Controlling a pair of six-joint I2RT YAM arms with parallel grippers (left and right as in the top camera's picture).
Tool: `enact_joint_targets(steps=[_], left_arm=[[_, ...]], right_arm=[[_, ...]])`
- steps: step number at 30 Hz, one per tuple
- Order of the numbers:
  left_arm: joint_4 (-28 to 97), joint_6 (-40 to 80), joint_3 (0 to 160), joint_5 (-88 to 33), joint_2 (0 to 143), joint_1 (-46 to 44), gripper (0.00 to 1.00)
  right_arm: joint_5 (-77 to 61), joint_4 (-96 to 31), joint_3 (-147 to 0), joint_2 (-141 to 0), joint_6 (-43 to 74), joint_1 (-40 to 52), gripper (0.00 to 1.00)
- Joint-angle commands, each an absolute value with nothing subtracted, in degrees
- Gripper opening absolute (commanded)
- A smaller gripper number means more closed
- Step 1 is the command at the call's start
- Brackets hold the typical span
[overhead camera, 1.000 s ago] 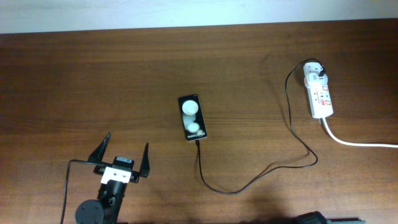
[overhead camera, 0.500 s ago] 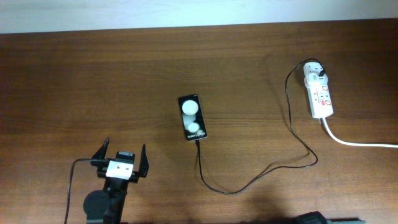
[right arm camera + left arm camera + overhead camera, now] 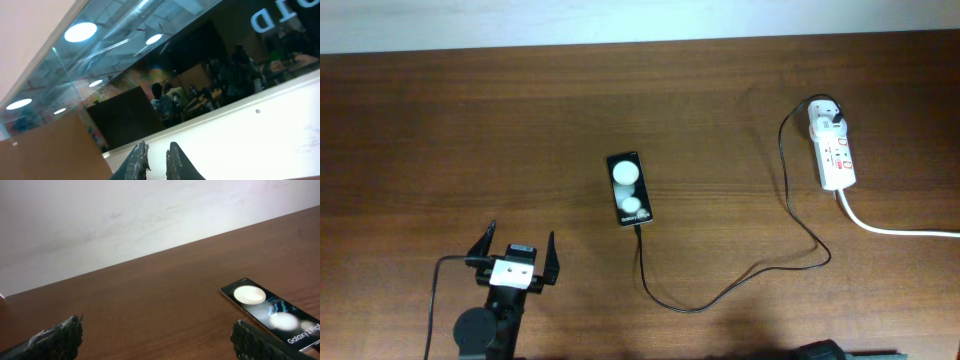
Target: Plug charger to phone and switch on socket
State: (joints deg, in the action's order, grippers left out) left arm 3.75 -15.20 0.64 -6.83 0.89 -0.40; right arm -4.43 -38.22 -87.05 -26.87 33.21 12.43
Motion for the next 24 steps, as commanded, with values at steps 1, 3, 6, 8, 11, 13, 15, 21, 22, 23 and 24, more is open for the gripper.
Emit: enact_joint_targets(steps=[1,3,6,8,11,13,15,21,22,23,24], left_arm=[[3.97,-14.20,0.54,-7.46,0.27,-0.30,0.99],[3.97,-14.20,0.54,-7.46,0.27,-0.32,0.99],[3.95,-14.20,0.54,-7.46,0.27,-0.32,0.99],[3.97,-14.22,0.54,-7.49,0.27,-0.32,0.99],[3.97,-14.20,0.54,-7.46,0.27,-0.32,0.99],[3.97,-14.20,0.54,-7.46,0.27,-0.32,0.99],[3.97,-14.20,0.54,-7.46,0.27,-0.30,0.99],[3.97,-14.20,0.54,-7.46,0.27,-0.30,0.99],[3.97,-14.20,0.54,-7.49,0.27,-0.30,0.99],[3.97,-14.20,0.54,-7.46,0.27,-0.30,0.99],[3.97,-14.20,0.54,-7.46,0.27,-0.32,0.99]], right_arm=[[-9.41,-36.77,-86.76,-26.44,33.43,12.78,0.17],[-10.98,-35.99,-86.72,-26.44,33.45,12.75,0.17],[-12.27,-35.46,-86.67,-25.96,33.45,12.75,0.17],[-13.56,-33.85,-85.10,-23.38,33.45,12.73,0.17],[-13.52,-28.03,-78.89,-15.79,33.45,12.73,0.20],[-13.52,-21.63,-72.12,-7.18,33.43,12.73,0.21],[-13.04,-17.43,-67.72,-0.14,33.43,12.71,0.24],[-8.19,-15.11,-67.77,-0.34,32.99,12.67,0.70],[-6.96,-12.05,-66.28,-0.34,33.01,12.69,0.96],[-6.79,-5.85,-63.33,-0.36,33.01,12.69,0.99],[-6.68,-0.38,-60.36,-0.36,32.99,12.69,0.99]])
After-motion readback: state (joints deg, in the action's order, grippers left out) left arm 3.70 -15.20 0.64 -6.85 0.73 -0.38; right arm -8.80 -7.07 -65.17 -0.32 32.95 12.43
